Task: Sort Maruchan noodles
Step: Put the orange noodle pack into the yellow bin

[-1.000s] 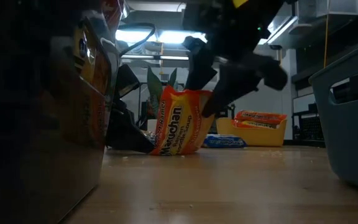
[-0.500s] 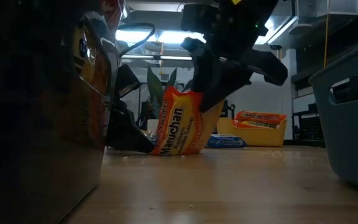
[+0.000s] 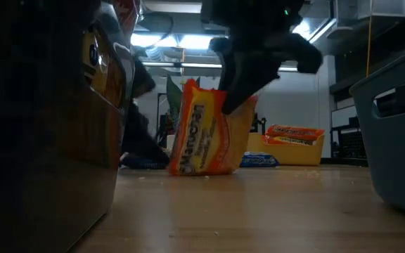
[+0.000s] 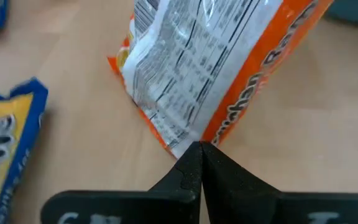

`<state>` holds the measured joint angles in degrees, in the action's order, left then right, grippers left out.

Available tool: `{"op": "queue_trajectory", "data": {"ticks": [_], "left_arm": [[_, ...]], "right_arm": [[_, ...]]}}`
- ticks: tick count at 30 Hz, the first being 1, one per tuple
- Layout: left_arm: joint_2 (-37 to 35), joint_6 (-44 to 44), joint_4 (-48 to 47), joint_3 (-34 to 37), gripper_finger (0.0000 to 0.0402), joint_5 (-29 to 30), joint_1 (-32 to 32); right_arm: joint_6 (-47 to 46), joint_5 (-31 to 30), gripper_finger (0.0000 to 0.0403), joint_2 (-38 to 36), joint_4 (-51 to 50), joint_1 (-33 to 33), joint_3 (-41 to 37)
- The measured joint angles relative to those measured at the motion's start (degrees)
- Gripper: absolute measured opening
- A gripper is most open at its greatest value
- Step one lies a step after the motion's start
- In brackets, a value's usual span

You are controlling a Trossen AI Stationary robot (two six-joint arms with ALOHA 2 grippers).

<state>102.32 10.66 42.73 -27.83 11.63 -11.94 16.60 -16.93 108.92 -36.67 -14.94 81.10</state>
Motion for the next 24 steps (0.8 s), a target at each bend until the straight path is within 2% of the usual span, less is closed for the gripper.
{"op": "queue_trajectory", "data": {"ticks": [9,13,17,24], "left_arm": [[-18.9,-0.1,-14.3,-0.1,0.0000,0.5,0.0],[-27.3,-0.2,-19.5,-0.1,0.0000,0.7,0.0],[-34.0,-0.2,-23.5,-0.2,0.0000,1.0,-0.1],[-41.0,-0.2,-29.7,-0.2,0.0000,1.1,-0.1]], "right_arm": [[-8.1,-1.1,0.0029,-0.1,-13.9,2.2,8.7],[-14.5,1.0,0.0021,-0.2,-18.2,6.7,12.3],[-17.0,3.6,0.0019,-2.0,-19.1,11.0,14.0],[-21.5,8.0,0.0019,-9.2,-19.4,19.1,14.0]]}}
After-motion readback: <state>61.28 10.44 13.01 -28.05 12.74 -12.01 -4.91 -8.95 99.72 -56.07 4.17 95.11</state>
